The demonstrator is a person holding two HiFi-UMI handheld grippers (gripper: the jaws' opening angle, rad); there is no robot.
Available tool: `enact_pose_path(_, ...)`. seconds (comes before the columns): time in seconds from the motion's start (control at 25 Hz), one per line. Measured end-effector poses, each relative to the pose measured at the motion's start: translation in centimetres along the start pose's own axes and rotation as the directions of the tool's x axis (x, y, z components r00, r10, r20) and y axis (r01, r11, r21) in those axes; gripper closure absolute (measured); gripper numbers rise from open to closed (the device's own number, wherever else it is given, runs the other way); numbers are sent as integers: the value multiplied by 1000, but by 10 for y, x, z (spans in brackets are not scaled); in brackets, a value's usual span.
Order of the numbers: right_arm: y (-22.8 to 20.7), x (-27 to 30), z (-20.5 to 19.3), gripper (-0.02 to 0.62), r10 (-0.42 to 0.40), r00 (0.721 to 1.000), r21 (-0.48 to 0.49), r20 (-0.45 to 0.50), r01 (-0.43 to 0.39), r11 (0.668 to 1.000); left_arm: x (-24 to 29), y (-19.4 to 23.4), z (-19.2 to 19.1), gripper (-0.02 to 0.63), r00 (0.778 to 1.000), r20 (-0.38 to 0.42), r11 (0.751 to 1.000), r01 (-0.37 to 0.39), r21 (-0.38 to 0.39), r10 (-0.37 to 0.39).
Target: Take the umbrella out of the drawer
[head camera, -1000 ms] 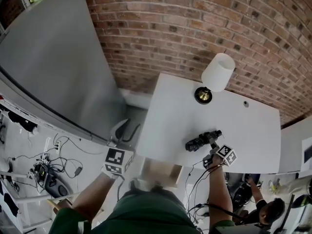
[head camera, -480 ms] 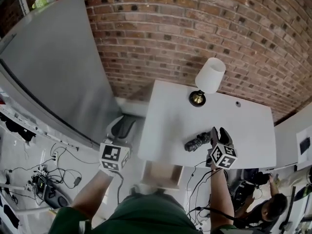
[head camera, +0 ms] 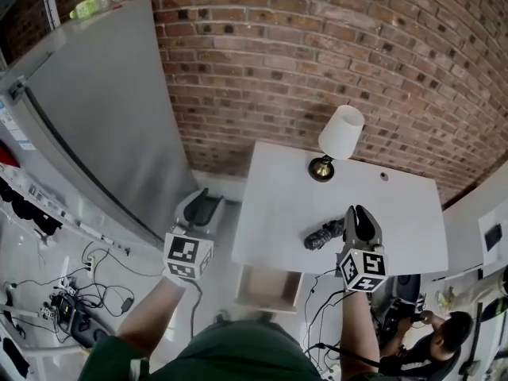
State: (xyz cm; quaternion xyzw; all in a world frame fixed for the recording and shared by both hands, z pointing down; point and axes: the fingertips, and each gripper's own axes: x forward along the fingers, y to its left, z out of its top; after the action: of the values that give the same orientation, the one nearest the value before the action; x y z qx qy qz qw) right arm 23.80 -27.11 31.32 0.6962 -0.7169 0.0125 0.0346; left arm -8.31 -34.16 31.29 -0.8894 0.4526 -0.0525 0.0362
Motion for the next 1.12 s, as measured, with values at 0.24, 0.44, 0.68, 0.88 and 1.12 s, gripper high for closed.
enact_pose_path(0.24,22,-19,28,531,2,997,-70,74,3,998,-18,5,14,454,999,31,1000,8,6,-8)
enact_pose_path(0.44,39,-30,36,531,6,995,-108,99,5,994,-28,11,16,454,999,37,1000,11,5,-11)
enact_pose_path(0.68,47,-40,41,531,5,992,-124,124,11,992,-34,13,18,456,999,49,1000,18,3,-18)
enact_pose_path(0.88,48,-44,44,531,0,991,-98,134,13,995,-36,15,17,456,999,47,1000,20,3,-20)
enact_pose_path(1.12,45,-40,41,531,4,992,-111,130,10,994,-33,14,15,456,999,41,1000,15,4,-15)
